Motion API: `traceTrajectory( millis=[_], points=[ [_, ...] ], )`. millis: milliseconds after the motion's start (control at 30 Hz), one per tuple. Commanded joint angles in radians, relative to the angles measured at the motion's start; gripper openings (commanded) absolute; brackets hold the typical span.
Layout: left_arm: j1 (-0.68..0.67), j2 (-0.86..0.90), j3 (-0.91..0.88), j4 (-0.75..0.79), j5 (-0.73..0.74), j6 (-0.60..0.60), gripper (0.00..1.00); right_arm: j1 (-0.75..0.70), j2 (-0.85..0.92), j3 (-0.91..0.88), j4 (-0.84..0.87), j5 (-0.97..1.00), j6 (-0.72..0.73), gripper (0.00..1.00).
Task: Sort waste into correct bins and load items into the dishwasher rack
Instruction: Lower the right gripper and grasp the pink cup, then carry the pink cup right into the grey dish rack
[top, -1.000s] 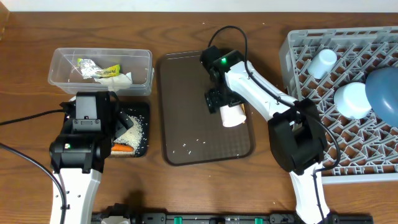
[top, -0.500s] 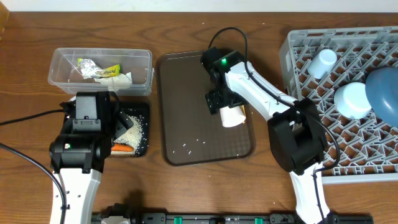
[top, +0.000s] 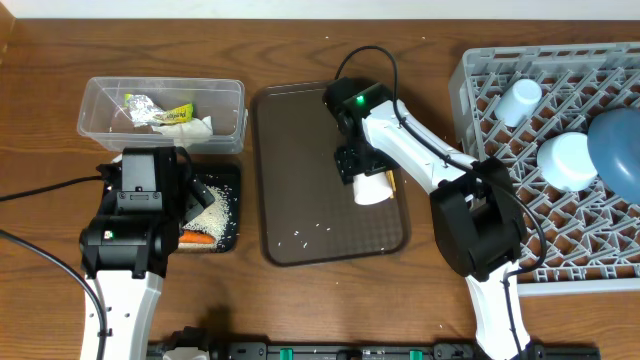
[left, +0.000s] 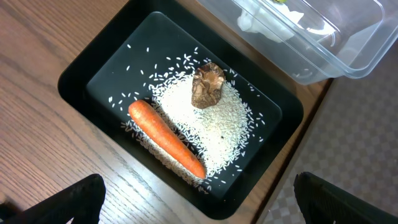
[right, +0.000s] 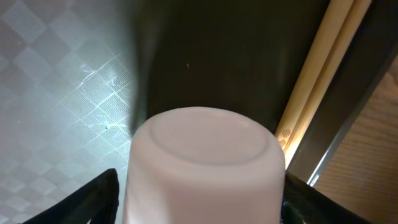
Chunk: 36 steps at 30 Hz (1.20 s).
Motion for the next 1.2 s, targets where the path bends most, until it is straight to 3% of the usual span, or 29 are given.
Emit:
traceTrajectory(
  millis=[0,500,833,1167],
  points=[
    [-0.001,0.002,-0.001,-0.003,-0.002,0.006,0.98,0.022,0.010,-0.005,0.000,0.003,0.000,0.66],
    [-0.001,0.002,-0.001,-0.003,-0.002,0.006,0.98,0.010,0.001,0.003,0.000,0.014,0.019,0.40],
    [-0.001,0.002,-0.001,-0.003,-0.002,0.006,0.98,-0.043,-0.060,0.056,-0.003,0.017,0.023,0.43],
    [-0.001,0.002,-0.001,-0.003,-0.002,0.006,0.98,-0.182,-0.263,0.056,-0.003,0.017,0.039,0.44]
  ],
)
